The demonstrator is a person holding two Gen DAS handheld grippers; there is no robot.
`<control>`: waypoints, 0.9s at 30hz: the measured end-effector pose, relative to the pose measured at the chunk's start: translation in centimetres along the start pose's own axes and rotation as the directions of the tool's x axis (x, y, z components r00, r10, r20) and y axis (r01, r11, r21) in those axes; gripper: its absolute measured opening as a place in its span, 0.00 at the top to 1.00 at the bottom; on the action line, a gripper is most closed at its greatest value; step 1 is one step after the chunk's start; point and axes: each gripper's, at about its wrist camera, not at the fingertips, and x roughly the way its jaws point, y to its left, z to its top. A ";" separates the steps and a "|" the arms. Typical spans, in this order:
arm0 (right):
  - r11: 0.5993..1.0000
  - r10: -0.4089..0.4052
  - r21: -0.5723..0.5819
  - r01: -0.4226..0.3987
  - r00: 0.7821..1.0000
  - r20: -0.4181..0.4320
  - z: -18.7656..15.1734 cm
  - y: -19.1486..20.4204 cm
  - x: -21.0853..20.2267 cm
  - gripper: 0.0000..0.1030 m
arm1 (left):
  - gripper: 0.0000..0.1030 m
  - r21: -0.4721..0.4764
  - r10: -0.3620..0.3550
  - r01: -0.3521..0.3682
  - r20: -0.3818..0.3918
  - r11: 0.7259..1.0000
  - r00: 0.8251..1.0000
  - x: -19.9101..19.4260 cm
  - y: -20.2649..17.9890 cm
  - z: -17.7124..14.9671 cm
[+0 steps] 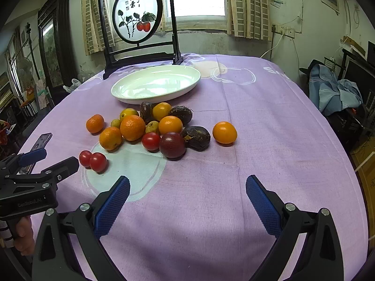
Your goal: Organize fruits
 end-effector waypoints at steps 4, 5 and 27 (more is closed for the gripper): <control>1.000 0.000 0.000 0.000 1.000 0.000 0.1 0.0 0.0 0.03 | 0.04 0.002 -0.001 0.001 -0.001 1.000 1.000 0.0 -0.1 0.0; 1.000 0.000 0.000 0.000 1.000 0.000 0.1 0.0 0.0 0.03 | 0.04 0.001 -0.001 0.001 -0.001 1.000 1.000 0.0 -0.1 0.0; 1.000 0.004 0.003 -0.004 1.000 -0.002 -0.1 -0.1 -0.2 0.03 | 0.04 0.004 -0.002 0.002 -0.013 1.000 1.000 -0.1 -0.3 -0.3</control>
